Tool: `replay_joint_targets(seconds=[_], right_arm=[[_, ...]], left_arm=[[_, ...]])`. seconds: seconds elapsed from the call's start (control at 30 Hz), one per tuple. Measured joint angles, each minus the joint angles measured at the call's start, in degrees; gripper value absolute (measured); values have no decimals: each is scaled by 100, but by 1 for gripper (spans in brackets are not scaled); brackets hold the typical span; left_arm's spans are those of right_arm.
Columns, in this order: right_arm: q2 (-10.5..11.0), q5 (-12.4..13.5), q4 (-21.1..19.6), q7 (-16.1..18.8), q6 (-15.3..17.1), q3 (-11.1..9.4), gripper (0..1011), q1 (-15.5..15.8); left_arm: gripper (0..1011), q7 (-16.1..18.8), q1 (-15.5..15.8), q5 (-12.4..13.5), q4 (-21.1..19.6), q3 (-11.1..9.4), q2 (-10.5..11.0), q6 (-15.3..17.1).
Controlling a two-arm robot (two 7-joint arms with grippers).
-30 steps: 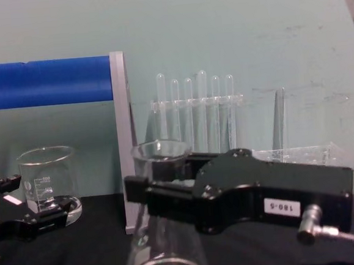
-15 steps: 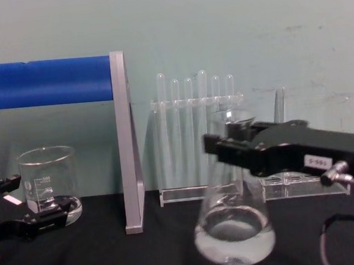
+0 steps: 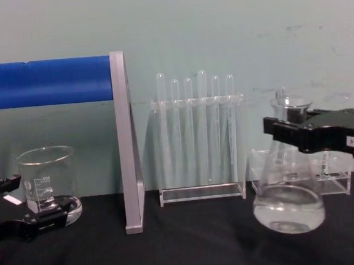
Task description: Grasp the erlenmeyer flask with one hand, shake it three times, then place it back.
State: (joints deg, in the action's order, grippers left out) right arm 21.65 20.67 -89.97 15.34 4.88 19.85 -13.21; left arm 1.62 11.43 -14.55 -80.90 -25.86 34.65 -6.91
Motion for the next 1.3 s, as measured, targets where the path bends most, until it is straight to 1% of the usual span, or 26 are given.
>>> replay_joint_targets(seconds=[0.13, 0.37, 0.47, 0.67, 0.8, 0.93, 0.97, 1.13, 1.3], right_arm=[[-67, -89, 100, -125, 38, -117, 450, -11], [-153, -212, 165, -222, 111, -235, 450, -15], [-178, -237, 166, -220, 127, -256, 450, -10], [-246, -289, 112, -74, 154, -235, 450, 38], [-275, -306, 47, 108, 147, -162, 450, 83], [-273, -304, -87, 361, 146, -12, 450, 139], [-259, -296, -142, 458, 142, 58, 450, 158], [-215, -251, -269, 667, 123, 217, 450, 192], [-133, -163, -407, 918, 96, 431, 450, 229]], left_arm=[[1001, 0, 0, 0, 0, 0, 0, 0], [1001, 0, 0, 0, 0, 0, 0, 0], [1001, 0, 0, 0, 0, 0, 0, 0], [1001, 0, 0, 0, 0, 0, 0, 0], [1001, 0, 0, 0, 0, 0, 0, 0], [1001, 0, 0, 0, 0, 0, 0, 0], [1001, 0, 0, 0, 0, 0, 0, 0], [1001, 0, 0, 0, 0, 0, 0, 0], [1000, 0, 0, 0, 0, 0, 0, 0]])
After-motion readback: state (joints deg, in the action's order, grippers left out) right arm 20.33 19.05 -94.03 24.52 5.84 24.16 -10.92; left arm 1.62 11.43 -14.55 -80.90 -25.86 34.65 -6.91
